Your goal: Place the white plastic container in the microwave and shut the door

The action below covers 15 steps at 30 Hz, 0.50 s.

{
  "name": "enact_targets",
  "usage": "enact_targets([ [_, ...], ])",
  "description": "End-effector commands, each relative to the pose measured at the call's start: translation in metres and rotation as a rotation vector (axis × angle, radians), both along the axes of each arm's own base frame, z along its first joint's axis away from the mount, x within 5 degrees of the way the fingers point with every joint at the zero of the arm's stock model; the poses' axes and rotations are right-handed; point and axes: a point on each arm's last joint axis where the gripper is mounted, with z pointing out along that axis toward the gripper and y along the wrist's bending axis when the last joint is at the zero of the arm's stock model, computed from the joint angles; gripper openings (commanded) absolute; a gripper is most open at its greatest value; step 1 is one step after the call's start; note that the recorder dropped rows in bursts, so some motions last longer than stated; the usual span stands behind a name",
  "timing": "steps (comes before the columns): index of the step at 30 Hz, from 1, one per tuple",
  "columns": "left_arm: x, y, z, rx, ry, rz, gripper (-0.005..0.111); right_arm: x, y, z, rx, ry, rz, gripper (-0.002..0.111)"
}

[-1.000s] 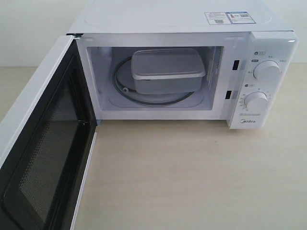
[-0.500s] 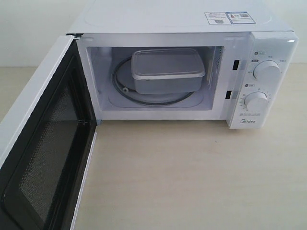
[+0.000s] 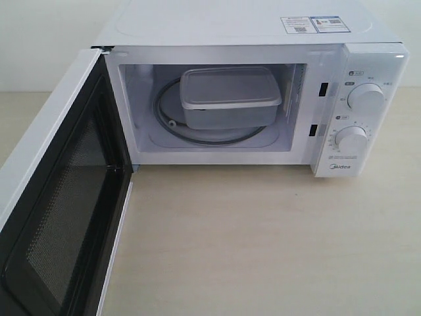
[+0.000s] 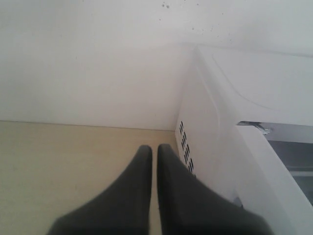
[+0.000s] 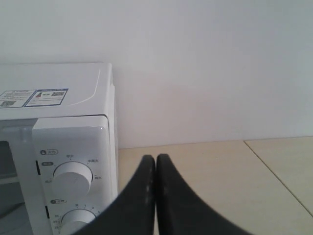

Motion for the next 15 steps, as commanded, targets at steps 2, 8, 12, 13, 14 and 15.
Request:
enact_targets([
  [2,0.000,0.000,0.003,-0.005,0.043,-0.005,0.004,-0.001,-0.001,0.003,0.000,-0.015,-0.001,0.000],
  [8,-0.009,-0.009,0.021,0.135,0.381,-0.158,0.004,-0.001,-0.001,0.003,0.000,-0.015,-0.001,0.000],
  [12,-0.015,-0.022,0.033,0.130,0.632,-0.364,0.004,-0.001,-0.001,0.003,0.000,-0.015,-0.001,0.000],
  [13,-0.015,-0.026,0.033,0.104,0.691,-0.401,0.004,-0.001,-0.001,0.003,0.000,-0.015,-0.001,0.000],
  [14,-0.014,-0.028,0.030,0.078,0.736,-0.428,0.004,-0.001,-0.001,0.003,0.000,-0.015,-0.001,0.000],
  [15,-0.012,-0.030,0.028,0.064,0.763,-0.442,0.004,-0.001,-0.001,0.003,0.000,-0.015,-0.001,0.000],
])
